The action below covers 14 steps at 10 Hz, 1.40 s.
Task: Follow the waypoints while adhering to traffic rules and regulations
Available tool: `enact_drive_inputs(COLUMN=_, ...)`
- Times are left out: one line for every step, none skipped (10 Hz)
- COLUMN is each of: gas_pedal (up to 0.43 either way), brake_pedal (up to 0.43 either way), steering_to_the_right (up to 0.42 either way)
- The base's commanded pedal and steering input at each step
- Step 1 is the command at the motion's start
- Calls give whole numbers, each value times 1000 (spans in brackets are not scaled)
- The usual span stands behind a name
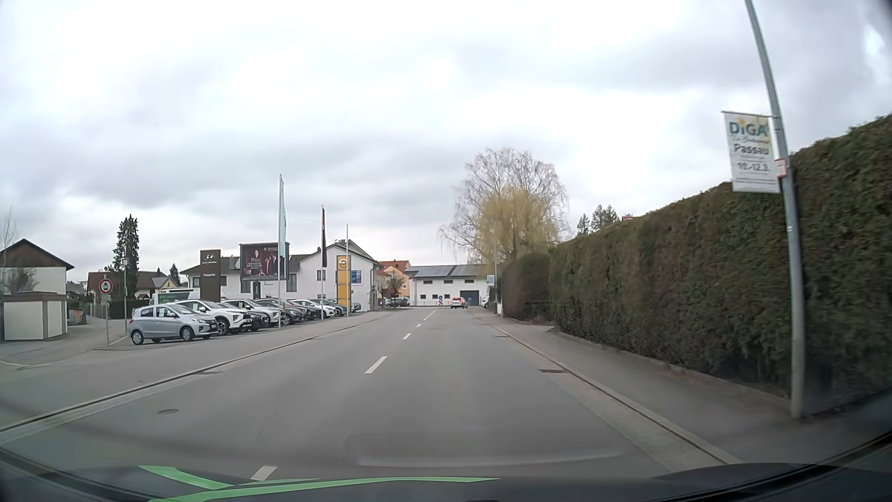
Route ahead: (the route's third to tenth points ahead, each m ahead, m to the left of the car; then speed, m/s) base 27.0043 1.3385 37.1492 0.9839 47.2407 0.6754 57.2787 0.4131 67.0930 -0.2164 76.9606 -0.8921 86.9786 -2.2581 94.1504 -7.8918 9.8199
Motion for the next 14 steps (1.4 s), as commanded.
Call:
enact_drive_inputs(gas_pedal=118, brake_pedal=0, steering_to_the_right=-3)
enact_drive_inputs(gas_pedal=98, brake_pedal=0, steering_to_the_right=-2)
enact_drive_inputs(gas_pedal=98, brake_pedal=0, steering_to_the_right=-1)
enact_drive_inputs(gas_pedal=98, brake_pedal=0, steering_to_the_right=-1)
enact_drive_inputs(gas_pedal=98, brake_pedal=0, steering_to_the_right=0)
enact_drive_inputs(gas_pedal=98, brake_pedal=0, steering_to_the_right=4)
enact_drive_inputs(gas_pedal=98, brake_pedal=0, steering_to_the_right=4)
enact_drive_inputs(gas_pedal=98, brake_pedal=0, steering_to_the_right=4)
enact_drive_inputs(gas_pedal=98, brake_pedal=0, steering_to_the_right=4)
enact_drive_inputs(gas_pedal=98, brake_pedal=0, steering_to_the_right=4)
enact_drive_inputs(gas_pedal=98, brake_pedal=0, steering_to_the_right=4)
enact_drive_inputs(gas_pedal=98, brake_pedal=0, steering_to_the_right=4)
enact_drive_inputs(gas_pedal=110, brake_pedal=0, steering_to_the_right=4)
enact_drive_inputs(gas_pedal=110, brake_pedal=0, steering_to_the_right=4)
